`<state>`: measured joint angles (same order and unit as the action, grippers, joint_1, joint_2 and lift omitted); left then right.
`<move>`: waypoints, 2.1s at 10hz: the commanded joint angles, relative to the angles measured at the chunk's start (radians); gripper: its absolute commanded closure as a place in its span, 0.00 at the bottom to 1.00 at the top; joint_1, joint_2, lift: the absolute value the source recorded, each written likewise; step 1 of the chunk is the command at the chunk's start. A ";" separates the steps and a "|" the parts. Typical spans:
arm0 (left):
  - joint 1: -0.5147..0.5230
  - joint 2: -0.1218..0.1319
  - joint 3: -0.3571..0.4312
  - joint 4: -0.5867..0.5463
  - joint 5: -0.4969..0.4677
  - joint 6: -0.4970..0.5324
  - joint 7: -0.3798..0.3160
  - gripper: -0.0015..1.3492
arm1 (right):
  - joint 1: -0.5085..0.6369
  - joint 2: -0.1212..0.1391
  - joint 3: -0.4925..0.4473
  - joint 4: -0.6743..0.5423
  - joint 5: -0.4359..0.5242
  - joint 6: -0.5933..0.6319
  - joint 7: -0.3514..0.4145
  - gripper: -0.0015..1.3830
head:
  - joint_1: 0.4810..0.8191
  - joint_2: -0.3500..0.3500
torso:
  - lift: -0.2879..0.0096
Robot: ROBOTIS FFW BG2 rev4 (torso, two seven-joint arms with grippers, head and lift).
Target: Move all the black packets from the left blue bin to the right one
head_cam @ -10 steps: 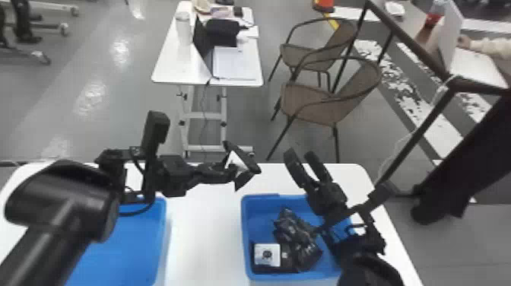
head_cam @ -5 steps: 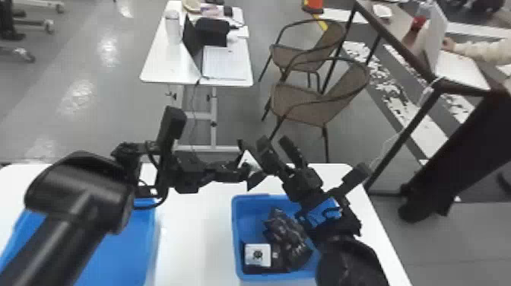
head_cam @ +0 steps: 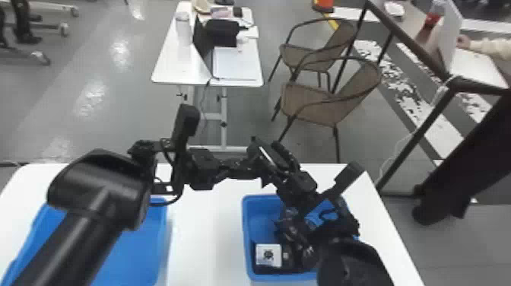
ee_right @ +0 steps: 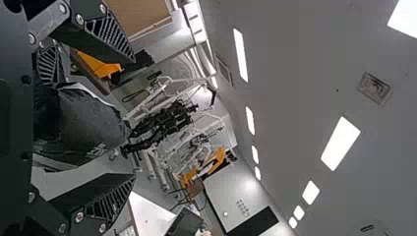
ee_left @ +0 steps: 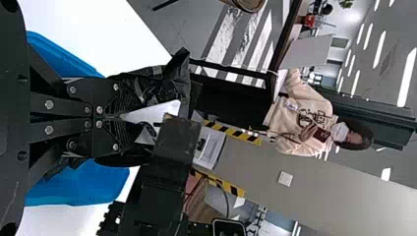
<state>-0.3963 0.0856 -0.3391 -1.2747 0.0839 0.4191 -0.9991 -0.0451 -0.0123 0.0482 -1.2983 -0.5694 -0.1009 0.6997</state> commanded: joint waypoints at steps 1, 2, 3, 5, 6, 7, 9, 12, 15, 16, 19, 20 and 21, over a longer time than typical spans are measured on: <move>0.002 -0.003 0.003 0.000 0.008 0.000 0.000 0.90 | -0.007 0.013 0.002 0.008 0.013 0.023 -0.002 0.42 | 0.63 0.29 | 0.97; 0.002 -0.003 0.000 0.000 0.011 0.001 0.000 0.90 | -0.002 0.013 0.001 0.004 0.008 0.013 -0.028 0.80 | 0.63 0.29 | 0.97; 0.007 -0.004 0.003 0.000 0.013 0.001 0.000 0.90 | 0.001 0.013 -0.005 0.002 0.000 -0.017 -0.046 0.91 | 0.63 0.29 | 0.97; 0.024 -0.007 0.023 0.000 0.020 0.004 0.010 0.87 | -0.001 0.013 -0.008 0.010 -0.010 -0.034 -0.045 0.91 | 0.63 0.27 | 0.97; 0.043 -0.006 0.043 0.000 0.054 0.023 0.028 0.57 | 0.001 0.013 -0.014 0.019 -0.023 -0.036 -0.045 0.91 | 0.63 0.27 | 0.97; 0.074 -0.003 0.081 -0.002 0.060 0.012 0.033 0.19 | 0.005 0.013 -0.030 0.028 -0.032 -0.036 -0.043 0.91 | 0.63 0.27 | 0.97; 0.093 0.029 0.095 -0.022 0.111 -0.011 0.082 0.09 | 0.025 0.013 -0.037 0.039 -0.055 -0.037 -0.045 0.91 | 0.63 0.28 | 0.97; 0.249 0.091 0.223 -0.241 0.165 0.020 0.166 0.14 | 0.027 0.013 -0.105 0.192 -0.070 -0.037 -0.043 0.91 | 0.63 0.30 | 0.97; 0.379 0.141 0.391 -0.380 0.252 0.026 0.246 0.14 | 0.047 0.013 -0.241 0.303 -0.007 -0.046 -0.072 0.13 | 0.63 0.37 | 0.97; 0.405 0.149 0.436 -0.399 0.249 -0.005 0.247 0.14 | 0.079 0.013 -0.260 0.264 0.005 -0.074 -0.106 0.02 | 0.63 0.37 | 0.97; 0.528 0.131 0.546 -0.419 0.177 -0.238 0.255 0.14 | 0.228 0.013 -0.272 0.022 0.167 -0.256 -0.137 0.16 | 0.63 0.39 | 0.97; 0.588 0.097 0.594 -0.419 0.129 -0.368 0.275 0.14 | 0.295 0.013 -0.281 -0.061 0.260 -0.318 -0.151 0.17 | 0.63 0.40 | 0.97; 0.651 0.045 0.641 -0.419 0.086 -0.513 0.298 0.14 | 0.360 0.013 -0.286 -0.105 0.302 -0.384 -0.177 0.17 | 0.63 0.44 | 0.97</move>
<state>0.2179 0.1588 0.2736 -1.6934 0.1972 -0.0068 -0.7011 0.2757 -0.0122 -0.2351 -1.3725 -0.2973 -0.4463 0.5249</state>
